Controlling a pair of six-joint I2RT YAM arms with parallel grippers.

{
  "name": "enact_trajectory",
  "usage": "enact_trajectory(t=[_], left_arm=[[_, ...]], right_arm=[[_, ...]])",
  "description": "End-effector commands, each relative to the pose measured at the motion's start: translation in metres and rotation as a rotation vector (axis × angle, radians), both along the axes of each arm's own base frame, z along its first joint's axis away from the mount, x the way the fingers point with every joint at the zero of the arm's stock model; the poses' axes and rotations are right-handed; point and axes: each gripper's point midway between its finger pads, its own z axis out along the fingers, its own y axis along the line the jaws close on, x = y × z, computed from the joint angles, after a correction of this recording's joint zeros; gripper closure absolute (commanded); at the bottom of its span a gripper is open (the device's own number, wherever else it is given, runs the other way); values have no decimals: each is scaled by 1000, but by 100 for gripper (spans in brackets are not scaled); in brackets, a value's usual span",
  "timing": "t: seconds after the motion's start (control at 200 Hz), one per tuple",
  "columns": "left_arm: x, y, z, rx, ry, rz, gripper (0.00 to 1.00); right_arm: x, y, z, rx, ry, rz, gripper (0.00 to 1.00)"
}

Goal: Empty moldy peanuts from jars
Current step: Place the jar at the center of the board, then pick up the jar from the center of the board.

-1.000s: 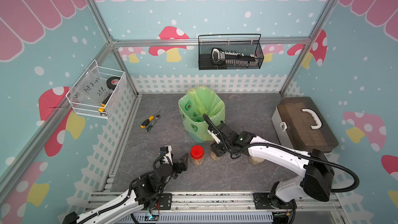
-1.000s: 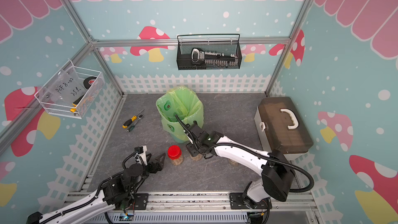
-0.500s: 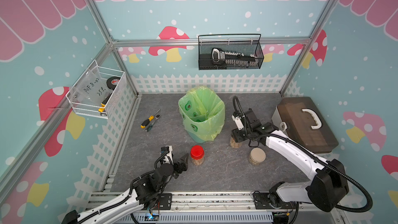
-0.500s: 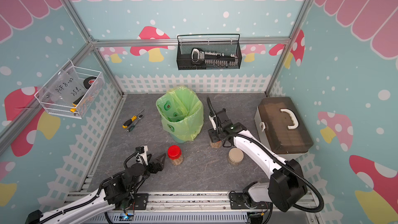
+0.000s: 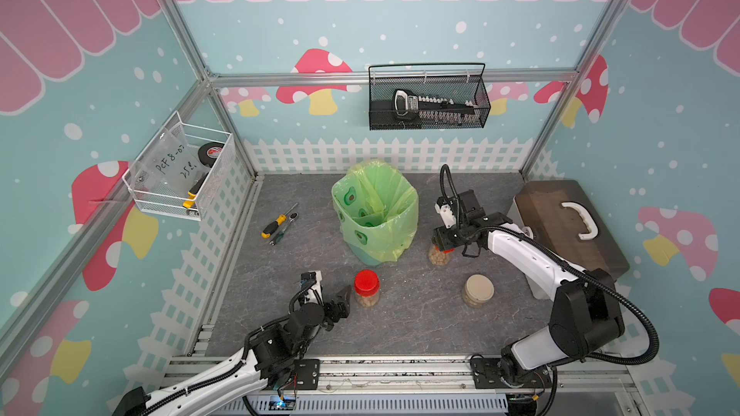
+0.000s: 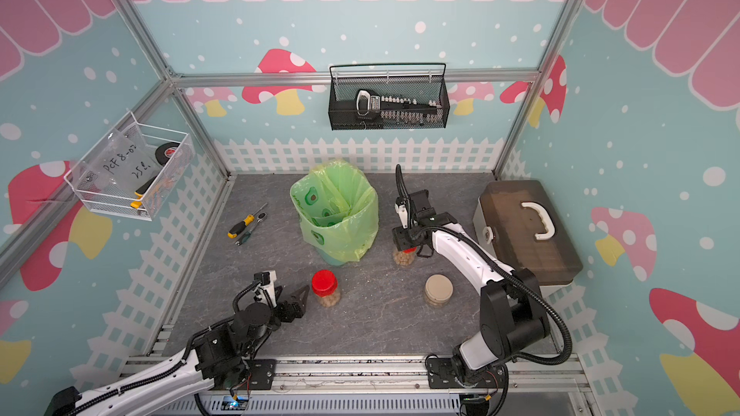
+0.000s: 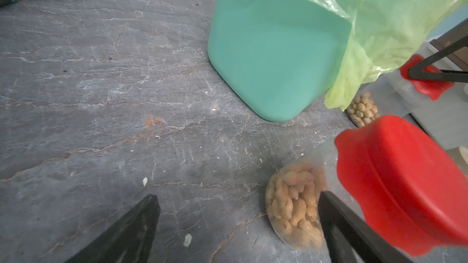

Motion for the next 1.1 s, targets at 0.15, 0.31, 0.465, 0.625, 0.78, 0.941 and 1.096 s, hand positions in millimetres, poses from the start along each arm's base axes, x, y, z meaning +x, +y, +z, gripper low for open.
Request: enact_trajectory(t=[0.15,0.31,0.465,0.625,0.78,0.941,1.096], left_arm=[[2,-3,11,-25,-26,1,2],[2,-2,10,-25,-25,2,2],[3,-1,8,-27,-19,13,3],[4,-4,5,-37,-17,14,11],[8,-7,3,-55,-36,19,13],[8,-10,0,-58,-37,10,13],[8,-12,4,-60,-57,-4,12]], right_arm=[[-5,1,9,17,-18,24,25],[-14,0,39,30,-59,36,16],[-36,14,82,67,-110,108,16],[-80,64,112,105,-139,286,18],[-116,118,101,127,-92,440,21],[-135,157,81,100,-63,528,21],[-141,182,72,105,-89,555,16]])
